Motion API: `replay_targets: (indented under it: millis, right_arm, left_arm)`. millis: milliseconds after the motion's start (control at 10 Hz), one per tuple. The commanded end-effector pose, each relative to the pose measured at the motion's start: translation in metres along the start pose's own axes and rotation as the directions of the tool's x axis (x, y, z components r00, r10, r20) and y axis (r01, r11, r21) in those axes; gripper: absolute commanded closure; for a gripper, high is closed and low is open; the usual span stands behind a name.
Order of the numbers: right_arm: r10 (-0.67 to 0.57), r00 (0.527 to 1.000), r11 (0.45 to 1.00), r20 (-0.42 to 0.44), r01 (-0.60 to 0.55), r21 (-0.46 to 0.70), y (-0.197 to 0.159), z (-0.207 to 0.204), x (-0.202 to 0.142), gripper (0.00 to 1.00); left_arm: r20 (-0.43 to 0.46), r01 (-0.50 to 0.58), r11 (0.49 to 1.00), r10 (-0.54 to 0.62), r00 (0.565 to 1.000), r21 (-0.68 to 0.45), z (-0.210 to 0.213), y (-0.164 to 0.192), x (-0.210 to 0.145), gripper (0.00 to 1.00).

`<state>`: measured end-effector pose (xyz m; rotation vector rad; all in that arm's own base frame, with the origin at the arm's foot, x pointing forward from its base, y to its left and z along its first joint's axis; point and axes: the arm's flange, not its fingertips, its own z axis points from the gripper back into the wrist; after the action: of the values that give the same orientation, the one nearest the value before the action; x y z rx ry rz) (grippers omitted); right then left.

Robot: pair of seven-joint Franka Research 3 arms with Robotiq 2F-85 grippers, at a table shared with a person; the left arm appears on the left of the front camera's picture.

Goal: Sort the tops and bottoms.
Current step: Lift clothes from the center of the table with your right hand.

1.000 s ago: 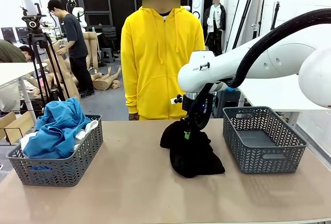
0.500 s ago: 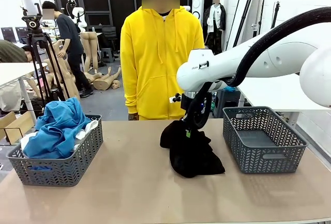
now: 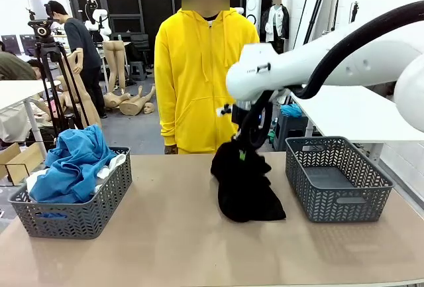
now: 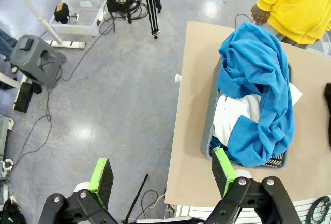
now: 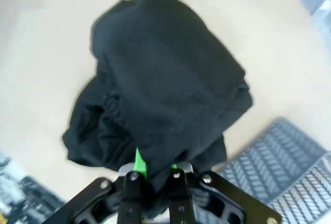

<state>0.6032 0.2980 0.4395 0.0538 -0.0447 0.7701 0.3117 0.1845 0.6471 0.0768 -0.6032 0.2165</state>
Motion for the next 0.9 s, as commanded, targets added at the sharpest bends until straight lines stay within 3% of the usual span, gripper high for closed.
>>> replay_targets:
  millis: [0, 200, 500, 800]
  right_arm:
    - [0.013, 0.999, 0.993, 0.048, -0.008, -0.114, 0.008, 0.065, 0.003, 1.0]
    - [0.037, 0.994, 0.976, 0.103, -0.014, -0.215, 0.03, 0.144, -0.001, 1.0]
    - [0.057, 0.987, 0.971, 0.147, -0.02, -0.24, 0.056, 0.244, -0.012, 1.0]
    - [0.044, 0.978, 0.967, 0.206, 0.01, -0.253, 0.068, 0.29, -0.015, 1.0]
  left_arm:
    - [0.002, 0.002, 1.0, -0.002, 1.0, -0.009, 0.0, 0.001, -0.001, 0.0]
    - [0.002, 0.002, 1.0, -0.002, 1.0, -0.009, 0.0, 0.001, -0.001, 0.0]
    - [0.002, 0.002, 1.0, -0.002, 1.0, -0.009, 0.0, 0.001, -0.001, 0.0]
    - [0.002, 0.002, 1.0, -0.002, 1.0, -0.009, 0.0, 0.001, -0.001, 0.0]
